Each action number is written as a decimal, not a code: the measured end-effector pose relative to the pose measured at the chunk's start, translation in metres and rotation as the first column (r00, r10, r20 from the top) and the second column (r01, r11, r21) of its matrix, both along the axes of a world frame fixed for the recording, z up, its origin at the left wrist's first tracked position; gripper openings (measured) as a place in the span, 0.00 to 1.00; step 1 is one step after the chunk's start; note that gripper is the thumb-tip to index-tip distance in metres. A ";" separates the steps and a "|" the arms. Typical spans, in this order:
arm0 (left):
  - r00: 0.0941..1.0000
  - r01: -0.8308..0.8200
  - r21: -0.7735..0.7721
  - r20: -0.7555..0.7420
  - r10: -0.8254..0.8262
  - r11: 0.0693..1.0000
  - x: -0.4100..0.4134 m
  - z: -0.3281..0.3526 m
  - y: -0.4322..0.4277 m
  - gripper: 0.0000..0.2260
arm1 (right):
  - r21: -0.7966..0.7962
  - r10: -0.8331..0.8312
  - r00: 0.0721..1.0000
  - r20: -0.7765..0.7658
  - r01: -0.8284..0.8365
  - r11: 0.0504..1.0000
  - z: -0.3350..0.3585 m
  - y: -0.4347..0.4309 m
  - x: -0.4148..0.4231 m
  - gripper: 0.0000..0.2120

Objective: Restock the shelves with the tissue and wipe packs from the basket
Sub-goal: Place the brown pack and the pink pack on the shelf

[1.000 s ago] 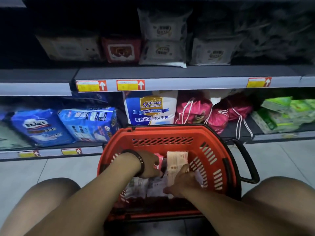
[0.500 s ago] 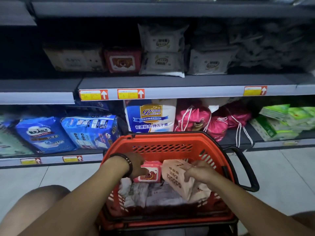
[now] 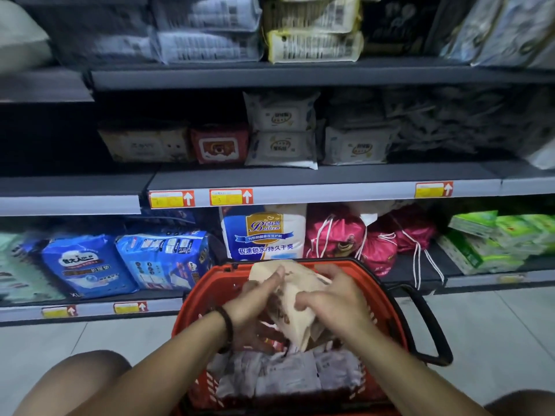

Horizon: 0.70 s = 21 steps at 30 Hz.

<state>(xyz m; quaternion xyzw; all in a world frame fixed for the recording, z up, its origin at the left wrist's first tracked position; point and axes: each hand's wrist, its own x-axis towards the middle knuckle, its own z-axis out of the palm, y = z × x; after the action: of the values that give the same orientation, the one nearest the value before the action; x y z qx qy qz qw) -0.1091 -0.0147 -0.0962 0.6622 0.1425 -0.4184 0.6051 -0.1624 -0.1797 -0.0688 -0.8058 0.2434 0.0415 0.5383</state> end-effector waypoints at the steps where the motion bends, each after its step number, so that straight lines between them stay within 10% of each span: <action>1: 0.995 -0.099 -0.100 -0.001 0.099 0.990 -0.003 -0.003 -0.005 0.37 | -0.116 0.056 0.997 0.053 -0.050 0.992 0.001 0.016 -0.006 0.37; 3: 0.966 -0.236 -0.246 0.043 0.253 0.940 0.000 -0.001 -0.006 0.36 | -0.250 0.163 0.980 0.112 -0.131 0.959 0.003 0.039 -0.013 0.40; 7: 0.967 -0.218 -0.342 0.048 0.249 0.914 0.015 0.025 0.017 0.21 | 0.136 0.041 0.985 0.169 -0.064 0.989 0.020 0.014 0.016 0.26; 11: 0.992 -0.116 -0.348 0.012 0.128 0.930 0.027 0.045 0.046 0.14 | 0.299 -0.085 0.996 0.006 0.079 0.951 0.022 -0.017 0.044 0.43; 16: 1.000 -0.005 -0.390 -0.010 0.002 0.921 0.028 0.062 0.067 0.32 | 0.674 0.119 0.985 -0.123 -0.005 0.739 0.025 -0.010 0.062 0.41; 21: 0.985 -0.118 -0.499 0.049 0.164 0.859 0.027 0.079 0.082 0.31 | 0.797 -0.134 0.990 -0.042 0.114 0.593 0.016 0.005 0.072 0.32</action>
<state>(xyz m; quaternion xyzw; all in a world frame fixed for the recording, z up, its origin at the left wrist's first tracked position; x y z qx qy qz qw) -0.0822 0.0675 -0.0174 0.4914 0.0515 -0.3650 0.7891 -0.0908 -0.1751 -0.0527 -0.4628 0.2486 0.0988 0.8451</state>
